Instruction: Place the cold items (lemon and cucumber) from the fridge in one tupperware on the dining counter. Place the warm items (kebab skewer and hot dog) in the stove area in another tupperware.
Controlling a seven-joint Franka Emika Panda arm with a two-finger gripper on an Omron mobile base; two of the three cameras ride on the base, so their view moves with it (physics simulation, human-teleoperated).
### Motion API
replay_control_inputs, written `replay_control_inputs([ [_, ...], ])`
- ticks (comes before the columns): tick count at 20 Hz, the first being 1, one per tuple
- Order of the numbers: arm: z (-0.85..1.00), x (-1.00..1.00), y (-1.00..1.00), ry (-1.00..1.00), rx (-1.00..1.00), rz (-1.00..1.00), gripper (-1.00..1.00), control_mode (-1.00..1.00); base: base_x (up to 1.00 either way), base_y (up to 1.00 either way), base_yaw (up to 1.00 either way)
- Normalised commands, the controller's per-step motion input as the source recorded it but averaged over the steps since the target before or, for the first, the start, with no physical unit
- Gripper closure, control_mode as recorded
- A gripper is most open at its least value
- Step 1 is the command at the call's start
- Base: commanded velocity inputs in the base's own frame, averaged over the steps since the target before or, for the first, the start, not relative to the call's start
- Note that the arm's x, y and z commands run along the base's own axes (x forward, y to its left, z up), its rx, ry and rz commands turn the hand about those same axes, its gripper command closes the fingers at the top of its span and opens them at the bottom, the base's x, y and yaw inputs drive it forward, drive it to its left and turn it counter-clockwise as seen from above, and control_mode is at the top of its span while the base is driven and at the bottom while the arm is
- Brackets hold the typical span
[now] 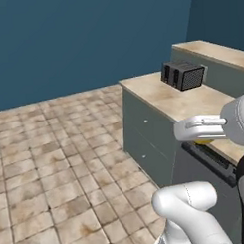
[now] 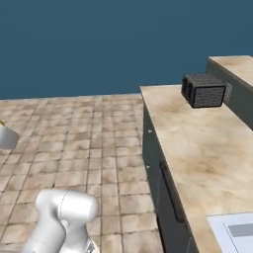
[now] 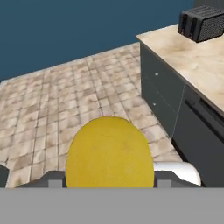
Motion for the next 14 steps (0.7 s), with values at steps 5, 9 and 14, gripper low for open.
replay_control_inputs([
  [5, 0.00, 0.00, 0.00, 0.00, 0.00, 0.00, 1.00, 1.00, 0.94, 0.39, -0.16],
  [9, 0.00, 0.00, 0.00, 0.00, 0.00, 0.00, 1.00, 1.00, 0.94, 0.52, -0.23],
  [14, 0.00, 0.00, 0.00, 0.00, 0.00, 0.00, 1.00, 1.00, 0.90, 0.59, -0.28],
])
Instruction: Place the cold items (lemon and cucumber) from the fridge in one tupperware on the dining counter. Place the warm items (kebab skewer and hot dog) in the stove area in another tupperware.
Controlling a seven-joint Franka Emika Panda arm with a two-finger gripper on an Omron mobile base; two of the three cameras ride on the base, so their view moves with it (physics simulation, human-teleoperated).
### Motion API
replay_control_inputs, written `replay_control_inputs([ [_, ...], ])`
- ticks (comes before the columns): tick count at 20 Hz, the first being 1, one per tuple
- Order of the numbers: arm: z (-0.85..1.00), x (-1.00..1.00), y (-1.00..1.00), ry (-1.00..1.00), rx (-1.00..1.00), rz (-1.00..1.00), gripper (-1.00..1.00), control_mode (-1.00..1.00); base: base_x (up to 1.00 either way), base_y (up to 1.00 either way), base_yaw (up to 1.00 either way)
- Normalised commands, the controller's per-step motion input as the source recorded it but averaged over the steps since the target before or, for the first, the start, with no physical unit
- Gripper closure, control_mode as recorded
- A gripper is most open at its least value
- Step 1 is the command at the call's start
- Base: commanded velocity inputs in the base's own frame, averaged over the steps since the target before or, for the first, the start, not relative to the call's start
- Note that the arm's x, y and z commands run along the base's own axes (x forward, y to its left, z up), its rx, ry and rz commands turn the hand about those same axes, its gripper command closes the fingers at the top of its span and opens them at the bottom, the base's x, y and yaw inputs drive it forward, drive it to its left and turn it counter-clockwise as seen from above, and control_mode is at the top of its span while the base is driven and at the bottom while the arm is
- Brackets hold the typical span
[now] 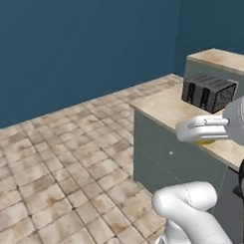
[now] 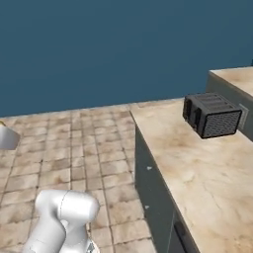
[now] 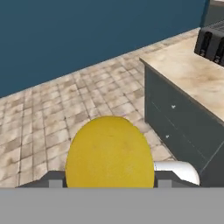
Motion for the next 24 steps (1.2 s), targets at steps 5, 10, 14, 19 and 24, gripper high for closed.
replay_control_inputs([
  [5, 0.00, 0.00, 0.00, 0.00, 0.00, 0.00, 1.00, 1.00, 0.86, 0.69, -0.36],
  [10, 0.00, 0.00, 0.00, 0.00, 0.00, 0.00, 1.00, 1.00, 0.81, 0.69, -0.39],
  [14, 0.00, 0.00, 0.00, 0.00, 0.00, 0.00, 1.00, 1.00, 0.80, 0.75, -0.44],
  [19, 0.00, 0.00, 0.00, 0.00, 0.00, 0.00, 1.00, 1.00, 0.79, 0.80, -0.46],
  [24, 0.00, 0.00, 0.00, 0.00, 0.00, 0.00, 1.00, 1.00, 0.77, 0.88, -0.49],
])
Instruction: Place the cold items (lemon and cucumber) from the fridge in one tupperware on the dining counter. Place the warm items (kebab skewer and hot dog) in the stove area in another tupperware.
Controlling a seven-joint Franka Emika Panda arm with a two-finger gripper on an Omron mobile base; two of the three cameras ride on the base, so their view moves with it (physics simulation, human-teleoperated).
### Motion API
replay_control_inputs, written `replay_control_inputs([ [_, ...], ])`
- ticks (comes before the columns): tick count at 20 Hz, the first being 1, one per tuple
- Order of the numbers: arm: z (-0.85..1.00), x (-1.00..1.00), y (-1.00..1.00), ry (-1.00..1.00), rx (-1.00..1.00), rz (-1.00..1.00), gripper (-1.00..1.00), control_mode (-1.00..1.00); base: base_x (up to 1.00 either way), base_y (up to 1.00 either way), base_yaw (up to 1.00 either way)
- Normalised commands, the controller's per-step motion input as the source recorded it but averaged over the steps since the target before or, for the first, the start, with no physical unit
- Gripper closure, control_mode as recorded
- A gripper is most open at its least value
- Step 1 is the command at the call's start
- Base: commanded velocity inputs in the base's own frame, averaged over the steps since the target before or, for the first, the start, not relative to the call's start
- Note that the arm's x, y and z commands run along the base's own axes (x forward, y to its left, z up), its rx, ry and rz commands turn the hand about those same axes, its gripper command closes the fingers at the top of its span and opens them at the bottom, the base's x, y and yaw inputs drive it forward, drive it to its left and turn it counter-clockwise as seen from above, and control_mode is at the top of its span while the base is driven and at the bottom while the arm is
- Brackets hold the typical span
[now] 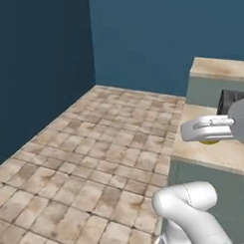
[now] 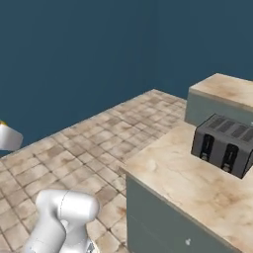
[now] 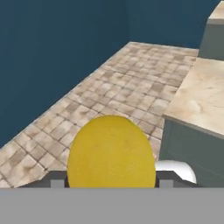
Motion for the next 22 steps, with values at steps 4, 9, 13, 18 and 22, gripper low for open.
replay_control_inputs([
  [4, 0.00, 0.00, 0.00, 0.00, 0.00, 0.00, 1.00, 1.00, 0.75, 0.86, -0.49],
  [9, 0.00, 0.00, 0.00, 0.00, 0.00, 0.00, 1.00, 1.00, 0.76, 0.88, -0.50],
  [13, 0.00, 0.00, 0.00, 0.00, 0.00, 0.00, 1.00, 1.00, 0.78, 0.93, -0.53],
  [18, 0.00, 0.00, 0.00, 0.00, 0.00, 0.00, 1.00, 1.00, 0.77, 0.99, -0.55],
  [22, 0.00, 0.00, 0.00, 0.00, 0.00, 0.00, 1.00, 1.00, 0.80, 0.95, -0.54],
])
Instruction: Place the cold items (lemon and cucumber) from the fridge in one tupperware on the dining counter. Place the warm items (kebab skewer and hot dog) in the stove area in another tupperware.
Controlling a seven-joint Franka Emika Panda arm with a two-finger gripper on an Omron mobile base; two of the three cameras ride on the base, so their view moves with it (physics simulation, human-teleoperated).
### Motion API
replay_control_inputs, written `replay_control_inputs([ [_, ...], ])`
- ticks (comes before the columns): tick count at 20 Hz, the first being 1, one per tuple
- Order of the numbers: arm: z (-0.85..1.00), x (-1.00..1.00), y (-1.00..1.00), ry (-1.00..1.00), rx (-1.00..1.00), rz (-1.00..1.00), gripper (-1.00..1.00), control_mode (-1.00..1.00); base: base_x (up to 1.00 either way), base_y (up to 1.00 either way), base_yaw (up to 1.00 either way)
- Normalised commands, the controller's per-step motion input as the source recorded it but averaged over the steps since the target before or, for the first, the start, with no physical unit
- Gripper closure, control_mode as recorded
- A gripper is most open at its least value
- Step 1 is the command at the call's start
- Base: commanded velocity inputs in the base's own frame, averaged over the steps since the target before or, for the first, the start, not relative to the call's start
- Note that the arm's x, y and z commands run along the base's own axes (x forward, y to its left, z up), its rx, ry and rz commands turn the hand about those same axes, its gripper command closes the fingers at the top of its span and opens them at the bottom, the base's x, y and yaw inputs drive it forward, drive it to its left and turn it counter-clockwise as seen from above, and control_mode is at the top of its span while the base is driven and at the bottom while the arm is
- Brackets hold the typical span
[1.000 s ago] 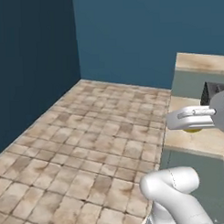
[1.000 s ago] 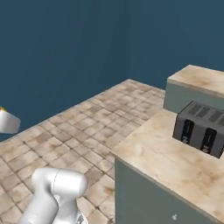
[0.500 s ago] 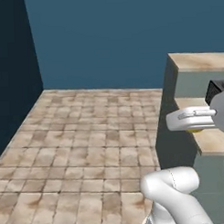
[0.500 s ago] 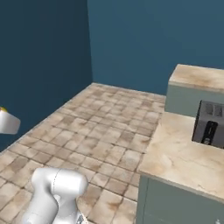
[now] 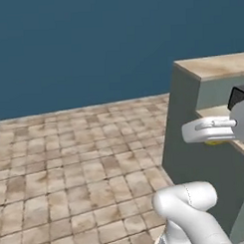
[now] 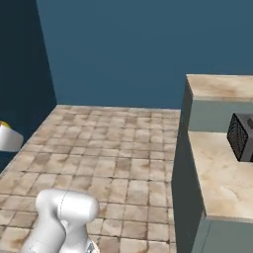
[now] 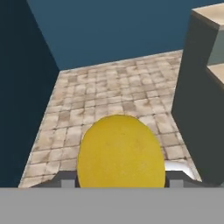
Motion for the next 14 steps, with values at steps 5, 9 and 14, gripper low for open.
replay_control_inputs([
  [5, 0.00, 0.00, 0.00, 0.00, 0.00, 0.00, 1.00, 1.00, 0.83, 0.94, -0.56],
  [9, 0.00, 0.00, 0.00, 0.00, 0.00, 0.00, 1.00, 1.00, 0.81, 0.83, -0.61],
  [14, 0.00, 0.00, 0.00, 0.00, 0.00, 0.00, 1.00, 1.00, 0.79, 0.85, -0.65],
])
